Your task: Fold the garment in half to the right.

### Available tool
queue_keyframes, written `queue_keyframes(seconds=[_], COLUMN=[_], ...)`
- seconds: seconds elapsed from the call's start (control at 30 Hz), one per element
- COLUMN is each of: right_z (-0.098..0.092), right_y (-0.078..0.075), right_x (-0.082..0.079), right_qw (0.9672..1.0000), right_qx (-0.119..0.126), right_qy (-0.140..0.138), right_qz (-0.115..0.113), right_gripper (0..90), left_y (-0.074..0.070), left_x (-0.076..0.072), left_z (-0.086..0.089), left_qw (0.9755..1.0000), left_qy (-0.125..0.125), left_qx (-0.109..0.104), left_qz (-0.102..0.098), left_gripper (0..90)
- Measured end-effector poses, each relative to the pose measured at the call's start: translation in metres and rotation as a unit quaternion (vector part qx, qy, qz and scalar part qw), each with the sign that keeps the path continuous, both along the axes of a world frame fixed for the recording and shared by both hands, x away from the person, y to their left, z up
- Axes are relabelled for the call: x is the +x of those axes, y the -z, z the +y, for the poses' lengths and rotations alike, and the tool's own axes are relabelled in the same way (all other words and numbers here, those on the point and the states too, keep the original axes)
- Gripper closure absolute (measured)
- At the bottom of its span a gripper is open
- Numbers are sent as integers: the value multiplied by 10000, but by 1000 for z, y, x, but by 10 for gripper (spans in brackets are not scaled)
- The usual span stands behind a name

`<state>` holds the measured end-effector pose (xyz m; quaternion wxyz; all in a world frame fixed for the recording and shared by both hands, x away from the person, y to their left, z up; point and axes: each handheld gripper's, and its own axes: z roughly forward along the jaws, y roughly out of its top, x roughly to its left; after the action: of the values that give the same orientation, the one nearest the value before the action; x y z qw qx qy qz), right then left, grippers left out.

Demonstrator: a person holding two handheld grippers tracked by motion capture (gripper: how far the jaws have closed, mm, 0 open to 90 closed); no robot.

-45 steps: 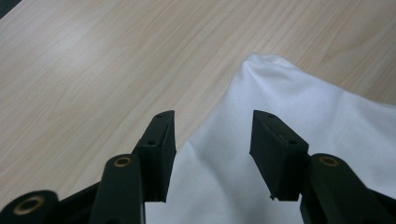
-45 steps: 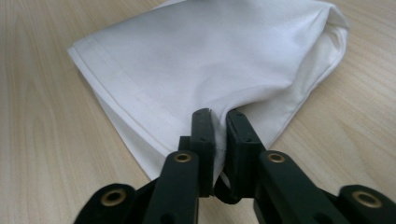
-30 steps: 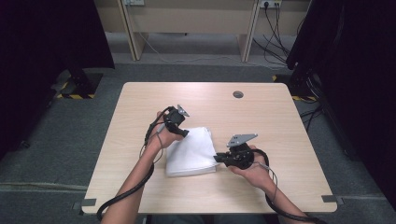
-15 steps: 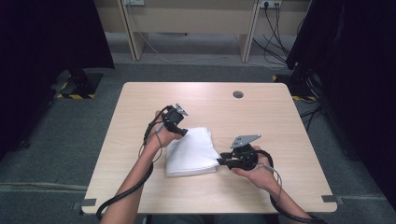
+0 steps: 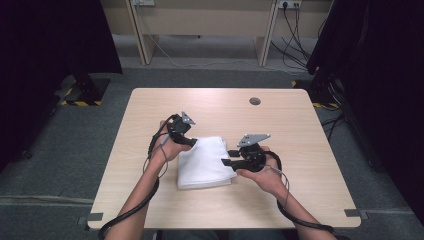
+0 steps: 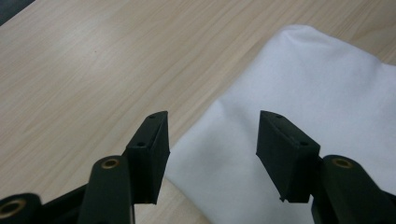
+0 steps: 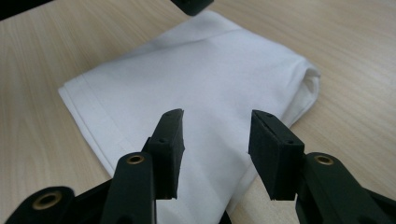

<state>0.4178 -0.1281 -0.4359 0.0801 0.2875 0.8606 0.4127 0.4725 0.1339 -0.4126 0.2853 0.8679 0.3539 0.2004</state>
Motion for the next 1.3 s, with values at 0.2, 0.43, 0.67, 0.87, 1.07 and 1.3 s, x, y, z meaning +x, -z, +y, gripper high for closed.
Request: queue_keyframes(seconds=[0.2,0.43,0.67,0.87,1.07,1.3], right_z=[2,1,16,41,48,45], right_y=[17,17,-4,4,22,28], right_x=[5,9,34,57,69,68], right_qw=[9995,9993,9998,9995,9977,9965], right_qx=[-209,-276,-40,-229,-473,-542], right_qy=[28,67,190,178,372,525], right_qz=[238,260,30,161,322,368], right_gripper=[553,545,571,569,562,567], left_y=[1,2,6,12,17,19], left_x=[-5,-14,-26,-32,-32,-35], left_z=[5,14,23,24,26,27], left_qw=[10000,9999,9998,9998,9998,9998], left_qy=[-51,-90,-126,-94,-139,-142], left_qx=[-56,-56,-78,-104,-126,-123], left_qz=[-52,-109,-131,-108,-73,-78], left_gripper=[417,412,406,403,401,399])
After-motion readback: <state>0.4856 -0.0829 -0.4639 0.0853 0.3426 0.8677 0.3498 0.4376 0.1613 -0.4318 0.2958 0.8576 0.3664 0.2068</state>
